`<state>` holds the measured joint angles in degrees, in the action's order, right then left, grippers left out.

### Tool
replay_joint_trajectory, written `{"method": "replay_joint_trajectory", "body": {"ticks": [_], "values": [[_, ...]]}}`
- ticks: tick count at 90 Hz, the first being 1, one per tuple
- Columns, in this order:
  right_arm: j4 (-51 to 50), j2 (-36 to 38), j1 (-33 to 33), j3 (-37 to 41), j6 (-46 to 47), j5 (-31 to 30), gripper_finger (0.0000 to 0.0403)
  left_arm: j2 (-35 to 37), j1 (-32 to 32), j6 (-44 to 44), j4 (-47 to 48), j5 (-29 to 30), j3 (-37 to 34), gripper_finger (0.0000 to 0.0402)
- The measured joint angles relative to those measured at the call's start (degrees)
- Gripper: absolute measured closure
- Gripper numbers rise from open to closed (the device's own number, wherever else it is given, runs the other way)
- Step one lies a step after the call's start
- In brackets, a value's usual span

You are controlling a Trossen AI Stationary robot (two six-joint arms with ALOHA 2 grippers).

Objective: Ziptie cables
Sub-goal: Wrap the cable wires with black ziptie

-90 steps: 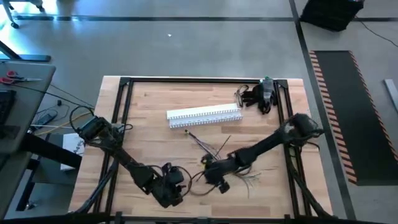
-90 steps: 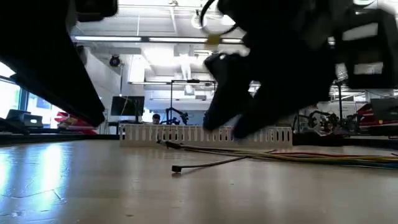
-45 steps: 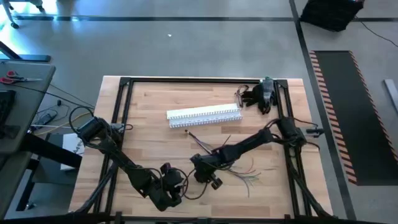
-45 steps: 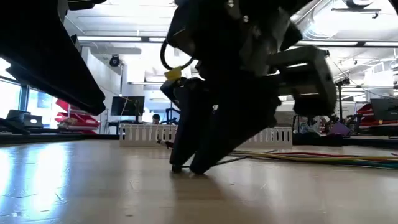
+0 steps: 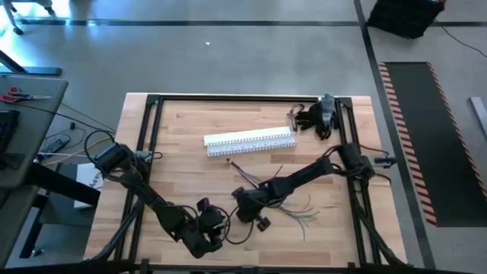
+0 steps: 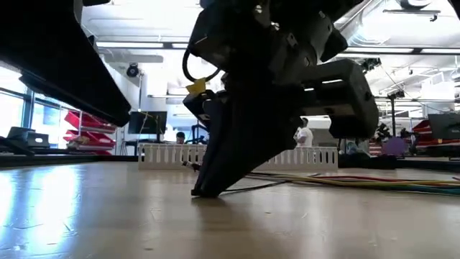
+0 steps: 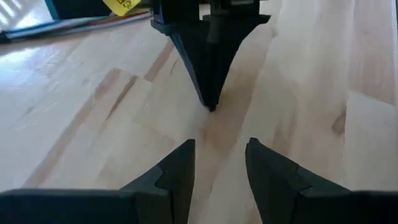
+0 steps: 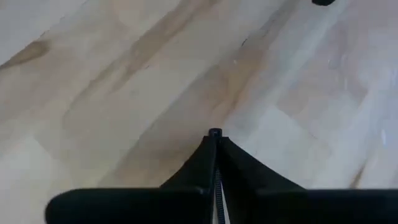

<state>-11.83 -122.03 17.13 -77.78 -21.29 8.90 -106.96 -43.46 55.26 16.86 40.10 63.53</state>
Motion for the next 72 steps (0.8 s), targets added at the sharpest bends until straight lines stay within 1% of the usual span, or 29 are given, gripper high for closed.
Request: {"method": "replay_joint_trajectory", "body": {"ticks": [14,28,44,62,72], "values": [[0.1,2.7,-0.6,0.0,-0.2,-0.5,0.0403,-0.4,-0.1,-4.3,-0.2,1.7,0.1,0.028],[0.0,3.3,-0.6,0.0,-0.2,-0.5,0.0403,-3.1,-0.1,-8.7,0.0,2.4,0.1,0.028],[0.6,3.6,-0.5,0.0,-0.2,-1.8,0.0403,-6.7,0.0,-9.0,-0.5,3.2,0.0,0.028],[3.3,4.3,0.2,0.0,-0.2,-1.5,0.0403,-10.4,0.3,-9.1,-0.4,9.9,0.0,0.028],[3.8,5.8,0.6,0.0,-0.1,-1.2,0.0403,-11.8,0.4,-12.0,-0.7,14.1,0.0,0.028]]}}
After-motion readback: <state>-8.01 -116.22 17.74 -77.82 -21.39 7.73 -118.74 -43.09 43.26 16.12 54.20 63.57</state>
